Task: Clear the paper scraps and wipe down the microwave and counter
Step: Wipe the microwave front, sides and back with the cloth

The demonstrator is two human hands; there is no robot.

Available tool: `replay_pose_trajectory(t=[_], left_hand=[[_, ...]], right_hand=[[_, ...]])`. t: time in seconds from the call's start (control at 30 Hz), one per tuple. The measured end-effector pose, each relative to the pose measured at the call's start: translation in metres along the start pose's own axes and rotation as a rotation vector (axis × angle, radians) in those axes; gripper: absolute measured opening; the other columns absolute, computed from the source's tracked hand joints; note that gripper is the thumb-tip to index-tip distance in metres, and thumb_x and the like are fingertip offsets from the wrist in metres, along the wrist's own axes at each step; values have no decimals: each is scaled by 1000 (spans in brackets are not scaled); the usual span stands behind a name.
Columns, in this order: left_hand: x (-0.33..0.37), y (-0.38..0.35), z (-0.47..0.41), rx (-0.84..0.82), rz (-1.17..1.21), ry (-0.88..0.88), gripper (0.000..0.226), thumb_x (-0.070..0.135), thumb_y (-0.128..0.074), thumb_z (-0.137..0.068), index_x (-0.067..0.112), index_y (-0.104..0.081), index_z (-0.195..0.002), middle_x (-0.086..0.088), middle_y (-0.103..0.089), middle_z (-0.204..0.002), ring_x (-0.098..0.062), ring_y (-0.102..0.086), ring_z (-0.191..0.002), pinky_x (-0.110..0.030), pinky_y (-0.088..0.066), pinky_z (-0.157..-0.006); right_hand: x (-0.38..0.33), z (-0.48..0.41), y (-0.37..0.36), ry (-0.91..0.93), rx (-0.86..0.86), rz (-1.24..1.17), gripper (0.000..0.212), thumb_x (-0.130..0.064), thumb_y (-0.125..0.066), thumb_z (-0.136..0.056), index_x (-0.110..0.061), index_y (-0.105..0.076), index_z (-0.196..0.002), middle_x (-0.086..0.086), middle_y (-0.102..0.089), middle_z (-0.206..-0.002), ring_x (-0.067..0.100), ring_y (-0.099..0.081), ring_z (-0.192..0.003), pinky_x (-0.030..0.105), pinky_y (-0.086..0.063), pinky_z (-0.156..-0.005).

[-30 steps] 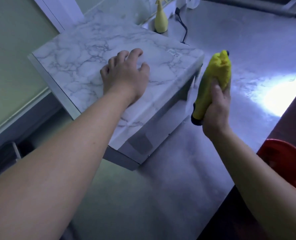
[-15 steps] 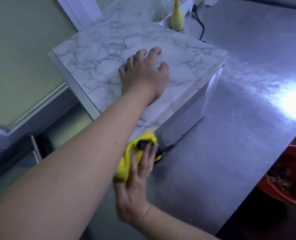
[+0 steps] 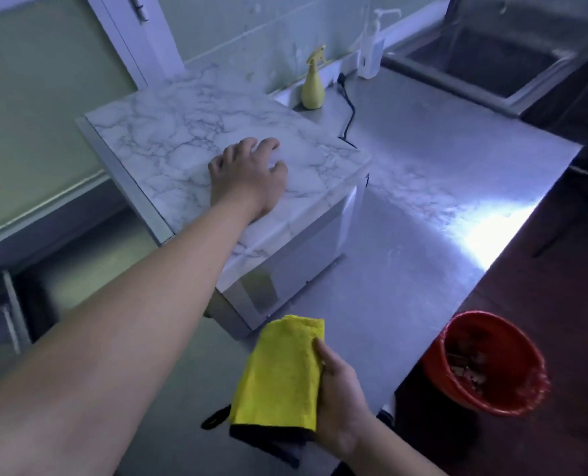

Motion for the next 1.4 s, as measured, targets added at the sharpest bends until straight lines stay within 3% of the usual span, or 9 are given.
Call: replay_pose_trajectory(t=[0.17, 0.47, 0.67, 0.77, 0.9, 1.03, 1.17, 1.27, 1.4], left_hand=[[1, 3, 1, -2, -2, -8, 47, 48, -31, -93, 41, -41, -139, 3, -35, -153, -24, -30, -138, -44, -18, -113], [-3, 3, 2, 28, 33, 19, 46, 50, -37, -94, 44, -44, -138, 6, -38, -153, -21, -31, -140, -42, -18, -115], [-2, 13, 8, 82, 73, 56, 43, 47, -50, -95, 37, -52, -137, 5, -42, -152, -18, -36, -140, -37, -21, -117], [-2, 21, 13, 142, 121, 82, 41, 41, -59, -94, 29, -58, -133, 5, -50, -147, -18, -41, -136, -32, -25, -115], [-12, 26, 17, 198, 159, 176, 39, 35, -60, -94, 23, -61, -131, 4, -54, -141, -18, -43, -132, -27, -27, -112], [-28, 31, 27, 287, 153, 338, 35, 32, -59, -94, 22, -62, -127, 0, -58, -137, -22, -44, -130, -34, -33, -112], [-26, 16, 31, 125, -38, 443, 46, 39, -38, -101, 30, -41, -146, 5, -36, -157, -19, -29, -144, -40, -21, -117], [-12, -3, 52, -2, -92, 517, 56, 51, -20, -100, 42, -15, -155, 12, -9, -165, -11, -5, -151, -39, -4, -121], [16, -8, 92, 46, -92, 490, 61, 66, -8, -90, 54, -11, -150, 19, -7, -164, -5, -2, -150, -34, 2, -119]], right_hand=[[-91, 51, 27, 110, 9, -27, 77, -54, -62, -85, 5, -57, -135, 28, -51, -143, 43, -53, -130, 59, -39, -110], [-261, 62, 129, 277, 552, 409, 22, -7, -52, -95, 5, -62, -111, 21, -74, -91, 35, -73, -75, 41, -58, -61], [-450, 57, 98, 819, 774, 1461, 69, -6, -45, -93, -39, -30, -152, 2, -62, -113, 22, -60, -74, 35, -50, -62], [-479, 20, 89, 863, 695, 2056, 76, -16, -55, -91, -44, -22, -154, -4, -37, -155, 30, -50, -127, 47, -46, -90], [-450, -52, 166, 262, 595, 2352, 79, -69, -44, -92, -48, -2, -156, -5, 12, -168, 25, 13, -154, 59, -1, -118], [-439, -64, 185, 267, 610, 2366, 83, -80, -33, -88, -52, 12, -152, -4, 27, -164, 25, 32, -148, 60, 17, -114], [-457, -56, 138, 411, 621, 2063, 52, -59, -22, -97, -41, -53, -133, 4, -27, -162, 27, -7, -152, 58, -4, -118], [-474, -54, 50, 666, 439, 1792, 55, -48, -21, -90, -28, -71, -98, 5, -65, -122, 30, -44, -130, 51, -26, -108], [-479, -51, -85, 949, 172, 1564, 43, -46, -44, -86, -13, -71, -80, 4, -58, -62, 27, -60, -74, 40, -44, -69]])
Point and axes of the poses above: each hand's wrist, its own z-axis away from the middle knuckle, its own y-axis out of the back of the hand, x = y × z, the point moved 10 cm from there along -z, towards the middle knuckle
